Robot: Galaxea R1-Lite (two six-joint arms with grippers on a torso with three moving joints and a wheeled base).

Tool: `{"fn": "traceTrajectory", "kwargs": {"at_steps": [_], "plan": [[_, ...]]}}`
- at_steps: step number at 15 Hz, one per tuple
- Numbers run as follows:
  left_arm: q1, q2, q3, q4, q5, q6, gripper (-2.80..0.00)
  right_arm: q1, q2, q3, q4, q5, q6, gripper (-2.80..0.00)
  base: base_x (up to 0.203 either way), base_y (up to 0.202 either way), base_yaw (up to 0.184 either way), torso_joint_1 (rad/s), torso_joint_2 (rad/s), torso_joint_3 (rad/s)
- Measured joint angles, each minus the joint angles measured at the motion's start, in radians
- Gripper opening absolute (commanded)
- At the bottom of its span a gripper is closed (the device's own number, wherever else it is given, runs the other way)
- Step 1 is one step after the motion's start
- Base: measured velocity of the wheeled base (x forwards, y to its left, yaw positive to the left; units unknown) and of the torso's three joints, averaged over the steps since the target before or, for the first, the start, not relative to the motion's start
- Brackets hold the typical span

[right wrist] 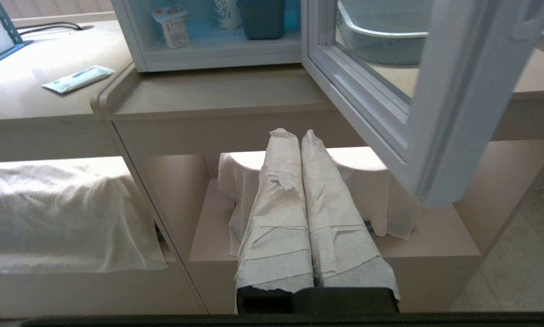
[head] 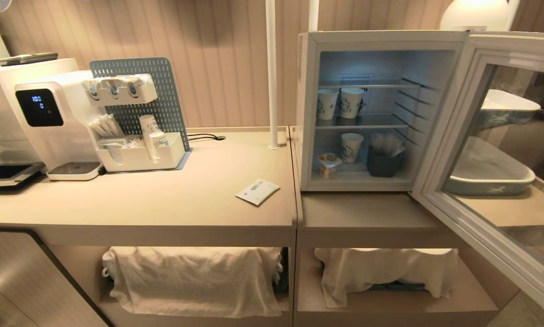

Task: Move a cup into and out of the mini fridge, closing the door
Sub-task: Close the freezer door

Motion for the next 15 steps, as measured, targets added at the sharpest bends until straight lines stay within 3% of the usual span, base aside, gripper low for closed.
{"fn": "traceTrajectory", "kwargs": {"at_steps": [15], "plan": [[0.001,0.000,0.000,0.000,0.000,-0.002,-2.80,-0.001,0.000,0.000,0.000,0.000,0.003,-2.80,0.000,-0.195,0.000,0.002,0.00,0.001]]}}
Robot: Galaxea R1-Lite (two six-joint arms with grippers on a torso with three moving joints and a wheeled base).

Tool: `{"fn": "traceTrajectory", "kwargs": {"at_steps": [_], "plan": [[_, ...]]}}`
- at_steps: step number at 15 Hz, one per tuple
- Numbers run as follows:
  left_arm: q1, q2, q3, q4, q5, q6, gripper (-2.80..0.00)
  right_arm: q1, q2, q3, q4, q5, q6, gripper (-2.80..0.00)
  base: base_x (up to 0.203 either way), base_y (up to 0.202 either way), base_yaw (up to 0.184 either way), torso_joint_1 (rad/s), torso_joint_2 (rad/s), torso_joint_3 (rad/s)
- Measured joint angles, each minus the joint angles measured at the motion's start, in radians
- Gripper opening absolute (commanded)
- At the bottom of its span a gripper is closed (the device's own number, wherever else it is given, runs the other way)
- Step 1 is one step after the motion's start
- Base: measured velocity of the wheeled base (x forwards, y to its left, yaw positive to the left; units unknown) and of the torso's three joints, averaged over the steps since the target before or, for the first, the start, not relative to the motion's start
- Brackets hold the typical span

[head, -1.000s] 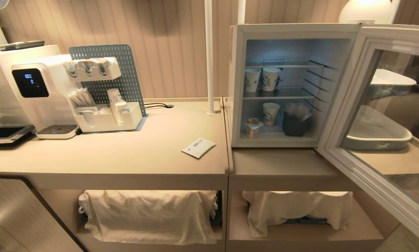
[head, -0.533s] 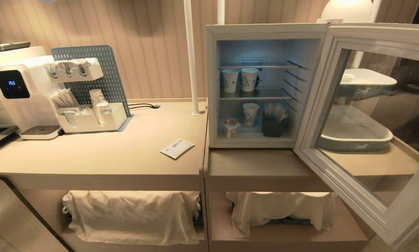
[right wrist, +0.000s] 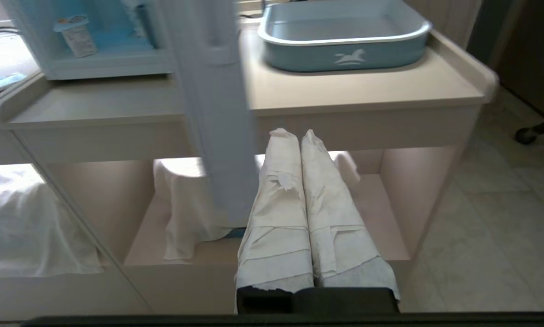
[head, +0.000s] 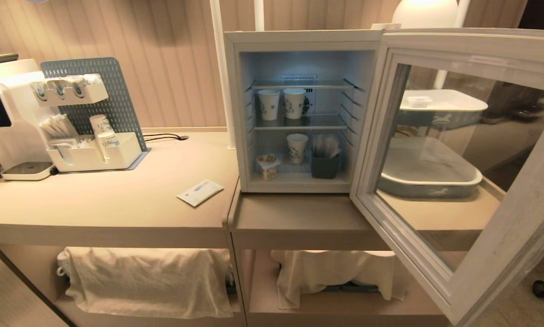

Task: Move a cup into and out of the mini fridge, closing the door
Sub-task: Close the freezer door

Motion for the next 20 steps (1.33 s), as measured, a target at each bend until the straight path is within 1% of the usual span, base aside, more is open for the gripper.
{"fn": "traceTrajectory", "kwargs": {"at_steps": [7,10,13,14,15,17,18,20], "plan": [[0.000,0.000,0.000,-0.001,-0.001,-0.009,-2.80,0.001,0.000,0.000,0.000,0.000,-0.001,-2.80,0.000,-0.184,0.000,0.003,0.00,0.002],[-0.002,0.000,0.000,0.000,0.000,-0.013,-2.80,0.000,0.000,-0.002,0.012,0.000,-0.002,-2.80,0.000,-0.028,0.002,0.001,0.00,-0.001],[0.000,0.000,0.000,-0.001,0.000,-0.013,-2.80,0.001,0.002,-0.033,0.094,0.001,-0.007,-2.80,0.000,0.000,0.000,0.000,0.00,0.000],[0.000,0.000,0.000,0.000,0.000,-0.013,-2.80,0.001,0.010,-0.069,0.097,0.003,0.010,-2.80,0.000,0.000,0.000,0.000,0.00,0.000],[-0.001,0.000,0.000,0.000,0.000,-0.013,-2.80,0.000,0.031,-0.135,0.101,0.008,0.045,-2.80,0.000,0.000,0.000,0.000,0.00,0.000],[0.000,0.000,0.000,0.000,0.000,-0.013,-2.80,0.016,0.127,-0.294,0.102,0.014,0.137,-2.80,0.000,0.000,0.000,0.000,0.00,0.000],[0.000,0.000,0.000,0.000,0.000,-0.014,-2.80,0.043,0.184,-0.346,0.102,0.017,0.172,-2.80,0.000,0.000,0.000,0.000,0.00,0.000],[-0.001,0.000,0.000,0.000,0.000,-0.014,-2.80,0.154,0.295,-0.410,0.077,0.027,0.252,-2.80,0.000,0.000,0.000,0.000,0.00,0.000]]}}
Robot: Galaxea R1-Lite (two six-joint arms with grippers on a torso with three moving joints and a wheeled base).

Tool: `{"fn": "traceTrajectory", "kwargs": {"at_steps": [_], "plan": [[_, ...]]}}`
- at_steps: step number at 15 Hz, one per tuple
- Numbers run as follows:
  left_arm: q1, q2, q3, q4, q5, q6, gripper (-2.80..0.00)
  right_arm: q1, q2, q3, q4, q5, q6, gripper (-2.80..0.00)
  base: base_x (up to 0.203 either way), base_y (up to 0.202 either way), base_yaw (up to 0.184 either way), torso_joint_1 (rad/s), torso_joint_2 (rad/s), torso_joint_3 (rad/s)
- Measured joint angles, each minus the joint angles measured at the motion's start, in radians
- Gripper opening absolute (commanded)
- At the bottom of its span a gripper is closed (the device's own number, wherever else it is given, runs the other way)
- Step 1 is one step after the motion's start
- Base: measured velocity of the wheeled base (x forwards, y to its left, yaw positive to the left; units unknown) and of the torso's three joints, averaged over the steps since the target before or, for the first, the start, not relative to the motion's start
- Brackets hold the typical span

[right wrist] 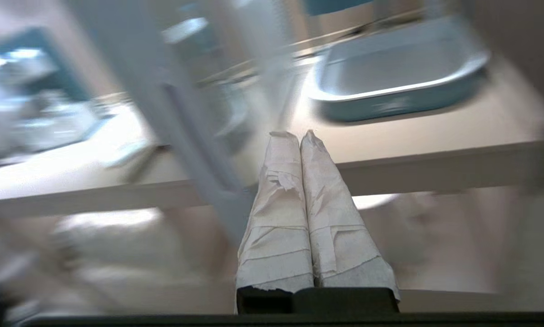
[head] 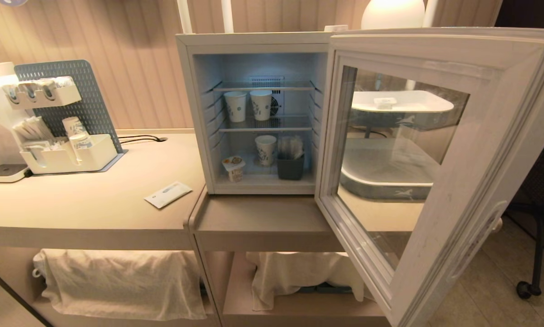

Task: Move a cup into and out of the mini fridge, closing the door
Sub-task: Close the freezer door

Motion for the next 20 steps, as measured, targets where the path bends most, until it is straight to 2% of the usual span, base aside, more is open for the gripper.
{"fn": "traceTrajectory", "kwargs": {"at_steps": [2,5,7,9,13,17,20], "plan": [[0.000,0.000,0.000,0.000,0.000,0.000,-2.80,0.115,0.071,-0.025,-0.045,0.023,0.107,-2.80,0.000,0.000,0.000,0.000,0.00,0.000],[0.000,0.000,0.000,0.000,0.000,0.000,-2.80,0.258,0.116,-0.031,-0.062,0.091,0.201,-2.80,0.000,0.000,0.000,0.000,0.00,0.000],[0.000,0.000,0.000,0.000,0.000,0.000,-2.80,0.336,0.153,-0.031,-0.086,0.119,0.232,-2.80,0.000,0.000,0.000,0.000,0.00,0.000],[0.000,0.000,0.000,0.000,0.000,-0.001,-2.80,0.370,0.233,-0.029,-0.161,0.120,0.229,-2.80,0.000,0.000,0.000,0.000,0.00,0.000],[0.000,0.000,0.000,0.000,0.001,-0.005,-2.80,0.326,0.395,-0.036,-0.340,0.093,0.201,-2.80,0.000,0.000,0.000,0.000,0.00,0.000],[0.000,0.000,0.000,-0.001,0.001,-0.006,-2.80,0.191,0.457,-0.049,-0.376,0.090,0.209,-2.80,0.000,0.000,0.000,0.000,0.00,0.000],[0.000,0.000,0.000,-0.001,0.001,-0.006,-2.80,0.145,0.500,-0.048,-0.401,0.091,0.212,-2.80,0.000,0.000,0.000,0.000,0.00,0.000]]}}
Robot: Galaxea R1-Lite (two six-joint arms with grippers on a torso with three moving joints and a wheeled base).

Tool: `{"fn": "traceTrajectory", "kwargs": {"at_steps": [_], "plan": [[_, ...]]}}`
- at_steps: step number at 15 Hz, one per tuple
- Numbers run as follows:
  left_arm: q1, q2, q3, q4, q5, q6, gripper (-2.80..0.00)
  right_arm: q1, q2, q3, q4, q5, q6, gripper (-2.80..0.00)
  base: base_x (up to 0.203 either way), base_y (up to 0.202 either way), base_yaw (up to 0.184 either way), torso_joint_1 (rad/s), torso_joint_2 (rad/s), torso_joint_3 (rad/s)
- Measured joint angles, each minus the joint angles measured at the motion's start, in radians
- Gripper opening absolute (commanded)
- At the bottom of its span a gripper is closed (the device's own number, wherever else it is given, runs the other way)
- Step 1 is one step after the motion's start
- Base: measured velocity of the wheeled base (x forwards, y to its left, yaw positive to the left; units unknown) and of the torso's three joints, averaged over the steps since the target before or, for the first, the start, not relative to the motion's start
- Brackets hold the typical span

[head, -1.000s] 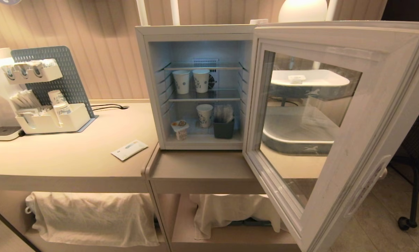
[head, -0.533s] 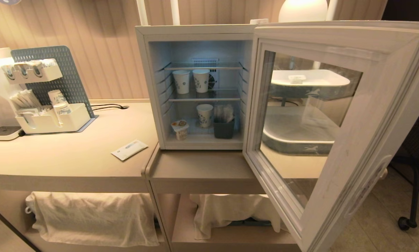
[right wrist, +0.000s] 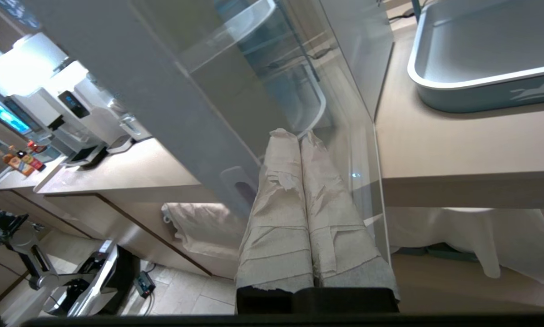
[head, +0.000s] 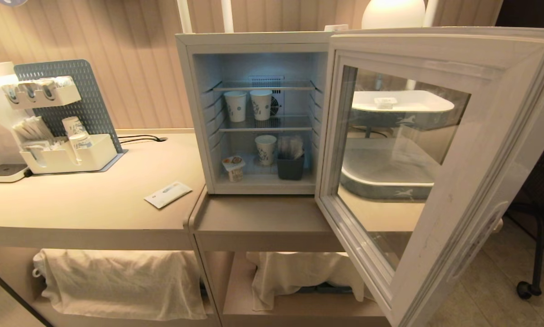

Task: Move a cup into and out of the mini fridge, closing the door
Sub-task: Close the freezer door

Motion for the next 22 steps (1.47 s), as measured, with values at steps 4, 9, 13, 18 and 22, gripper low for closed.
{"fn": "traceTrajectory", "kwargs": {"at_steps": [4,9,13,18,22], "plan": [[0.000,0.000,0.000,0.000,0.000,0.000,-2.80,-0.049,0.180,-0.010,-0.140,0.046,0.000,-2.80,0.000,0.000,0.000,0.000,0.00,0.000],[0.000,0.000,0.000,0.001,0.000,0.000,-2.80,-0.191,0.462,-0.059,-0.342,0.445,0.002,-2.80,0.000,0.000,0.000,0.000,0.00,0.000],[0.000,0.000,0.000,0.001,-0.001,0.000,-2.80,-0.165,0.575,-0.120,-0.370,0.655,-0.004,-2.80,0.000,0.000,0.000,0.000,0.00,0.000],[0.000,0.000,0.000,0.000,0.000,-0.001,-2.80,0.010,0.681,-0.315,-0.328,0.573,0.001,-2.80,0.000,0.000,0.000,0.000,0.00,0.000],[0.000,0.000,0.000,0.000,0.000,-0.001,-2.80,0.149,0.821,-0.572,-0.186,0.382,-0.023,-2.80,0.000,0.000,0.000,0.000,0.00,0.000]]}}
